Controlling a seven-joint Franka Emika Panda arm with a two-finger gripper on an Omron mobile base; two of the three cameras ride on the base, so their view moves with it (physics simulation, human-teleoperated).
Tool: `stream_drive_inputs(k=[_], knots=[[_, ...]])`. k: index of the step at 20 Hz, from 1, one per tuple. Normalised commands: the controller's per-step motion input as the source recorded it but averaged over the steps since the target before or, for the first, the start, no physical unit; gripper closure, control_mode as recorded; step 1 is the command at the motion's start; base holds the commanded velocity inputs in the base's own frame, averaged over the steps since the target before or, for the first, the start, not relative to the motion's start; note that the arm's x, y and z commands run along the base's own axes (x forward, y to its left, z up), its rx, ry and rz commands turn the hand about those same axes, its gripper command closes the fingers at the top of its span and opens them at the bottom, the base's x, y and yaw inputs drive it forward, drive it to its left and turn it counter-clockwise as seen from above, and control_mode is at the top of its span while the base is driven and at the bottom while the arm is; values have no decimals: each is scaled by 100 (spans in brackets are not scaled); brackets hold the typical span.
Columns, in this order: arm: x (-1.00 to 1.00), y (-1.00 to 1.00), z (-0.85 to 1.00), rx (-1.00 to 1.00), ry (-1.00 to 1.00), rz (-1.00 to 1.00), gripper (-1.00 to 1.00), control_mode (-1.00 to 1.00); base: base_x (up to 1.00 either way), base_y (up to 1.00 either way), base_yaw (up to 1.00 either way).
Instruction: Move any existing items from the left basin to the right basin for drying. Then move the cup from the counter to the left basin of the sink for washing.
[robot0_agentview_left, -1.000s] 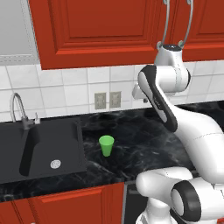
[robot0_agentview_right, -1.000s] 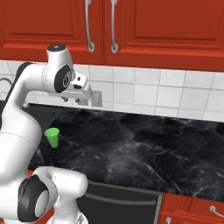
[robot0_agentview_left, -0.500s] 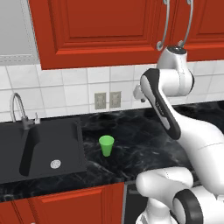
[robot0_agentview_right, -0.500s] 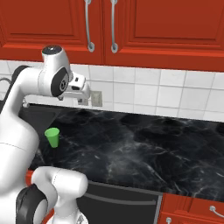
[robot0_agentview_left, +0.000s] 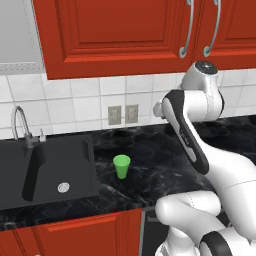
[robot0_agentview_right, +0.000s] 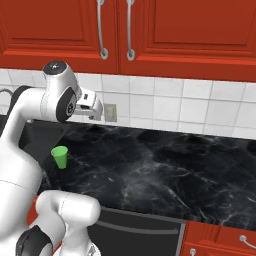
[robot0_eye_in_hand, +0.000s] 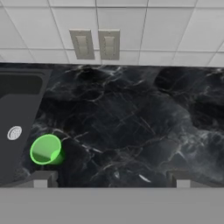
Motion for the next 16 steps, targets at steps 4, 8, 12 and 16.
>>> stream_drive_inputs(k=[4, 8, 12, 16], knots=[[0, 0, 0, 0, 0, 0, -100, -100, 0, 0, 0], [0, 0, 0, 0, 0, 0, -100, -100, 0, 0, 0], [0, 0, 0, 0, 0, 0, -100, -100, 0, 0, 0], [0, 0, 0, 0, 0, 0, -100, -100, 0, 0, 0]])
